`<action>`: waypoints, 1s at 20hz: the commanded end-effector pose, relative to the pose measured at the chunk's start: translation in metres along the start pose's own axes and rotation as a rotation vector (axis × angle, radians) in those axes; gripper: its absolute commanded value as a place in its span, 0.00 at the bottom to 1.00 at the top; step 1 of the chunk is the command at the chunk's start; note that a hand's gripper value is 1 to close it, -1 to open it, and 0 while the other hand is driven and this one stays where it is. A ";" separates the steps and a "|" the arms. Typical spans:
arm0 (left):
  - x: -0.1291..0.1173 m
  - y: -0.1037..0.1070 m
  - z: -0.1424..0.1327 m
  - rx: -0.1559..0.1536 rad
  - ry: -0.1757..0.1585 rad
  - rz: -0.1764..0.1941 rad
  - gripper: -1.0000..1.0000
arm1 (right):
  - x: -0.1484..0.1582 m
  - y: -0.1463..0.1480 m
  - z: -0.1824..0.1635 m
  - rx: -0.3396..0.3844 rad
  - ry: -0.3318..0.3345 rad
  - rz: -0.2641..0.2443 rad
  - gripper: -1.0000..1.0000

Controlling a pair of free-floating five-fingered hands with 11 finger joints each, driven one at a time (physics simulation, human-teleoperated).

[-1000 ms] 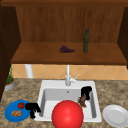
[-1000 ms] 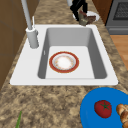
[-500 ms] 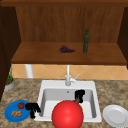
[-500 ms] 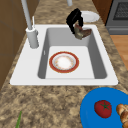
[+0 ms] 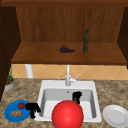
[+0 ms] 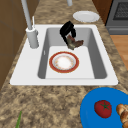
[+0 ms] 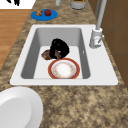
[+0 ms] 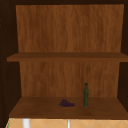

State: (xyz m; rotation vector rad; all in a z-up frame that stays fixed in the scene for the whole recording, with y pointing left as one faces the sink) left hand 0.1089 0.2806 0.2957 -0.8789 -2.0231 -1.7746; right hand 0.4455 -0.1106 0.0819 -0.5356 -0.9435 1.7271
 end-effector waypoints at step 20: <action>0.000 0.000 0.000 0.000 0.000 0.000 0.50 | 0.010 0.082 -0.150 -0.035 0.129 -0.082 1.00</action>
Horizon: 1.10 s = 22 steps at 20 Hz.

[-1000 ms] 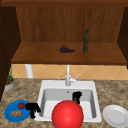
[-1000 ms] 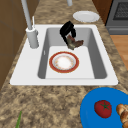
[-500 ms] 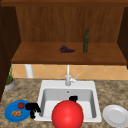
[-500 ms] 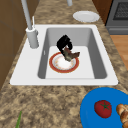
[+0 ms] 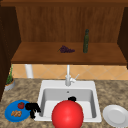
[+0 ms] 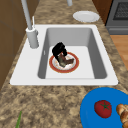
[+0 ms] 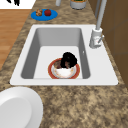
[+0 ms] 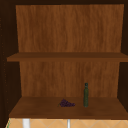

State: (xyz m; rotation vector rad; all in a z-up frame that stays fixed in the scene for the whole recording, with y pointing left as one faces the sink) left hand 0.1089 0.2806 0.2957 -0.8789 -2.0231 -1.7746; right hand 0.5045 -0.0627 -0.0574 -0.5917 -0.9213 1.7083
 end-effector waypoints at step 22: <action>0.000 0.000 0.000 0.000 0.000 0.000 0.50 | -0.046 -0.037 0.059 -0.060 0.006 0.003 0.00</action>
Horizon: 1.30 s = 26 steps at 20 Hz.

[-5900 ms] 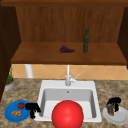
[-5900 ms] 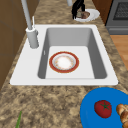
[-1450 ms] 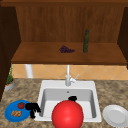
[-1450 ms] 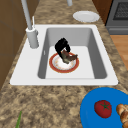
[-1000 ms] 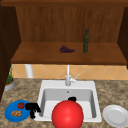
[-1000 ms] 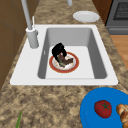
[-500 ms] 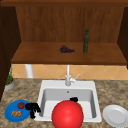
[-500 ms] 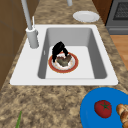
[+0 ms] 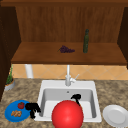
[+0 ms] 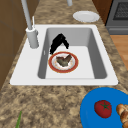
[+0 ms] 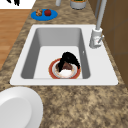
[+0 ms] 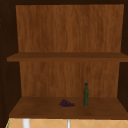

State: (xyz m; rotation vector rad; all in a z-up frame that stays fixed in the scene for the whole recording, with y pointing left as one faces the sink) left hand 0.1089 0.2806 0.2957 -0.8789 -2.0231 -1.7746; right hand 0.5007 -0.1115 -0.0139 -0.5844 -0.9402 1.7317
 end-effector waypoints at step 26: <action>0.000 0.000 0.000 0.000 0.000 0.000 0.50 | 0.004 -0.085 0.195 -0.408 0.103 0.148 0.00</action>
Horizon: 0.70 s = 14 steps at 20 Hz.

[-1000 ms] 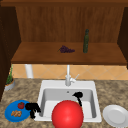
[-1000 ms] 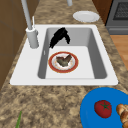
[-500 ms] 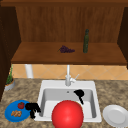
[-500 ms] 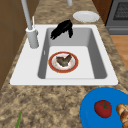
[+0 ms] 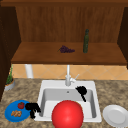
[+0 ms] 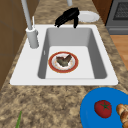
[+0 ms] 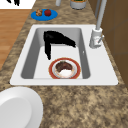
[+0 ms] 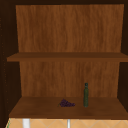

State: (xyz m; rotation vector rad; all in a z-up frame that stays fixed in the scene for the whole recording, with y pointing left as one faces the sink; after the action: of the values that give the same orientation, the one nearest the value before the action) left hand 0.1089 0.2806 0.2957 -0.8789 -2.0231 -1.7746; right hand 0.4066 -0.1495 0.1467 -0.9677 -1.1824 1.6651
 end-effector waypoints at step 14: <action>0.000 0.000 0.000 0.000 0.000 0.000 0.50 | -0.027 -0.118 0.047 -0.077 -0.002 0.000 0.00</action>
State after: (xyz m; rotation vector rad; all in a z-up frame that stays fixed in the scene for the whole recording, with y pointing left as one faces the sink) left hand 0.1089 0.2806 0.2957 -0.8789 -2.0231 -1.7746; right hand 0.3918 -0.1665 0.2517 -1.0215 -1.2426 1.6451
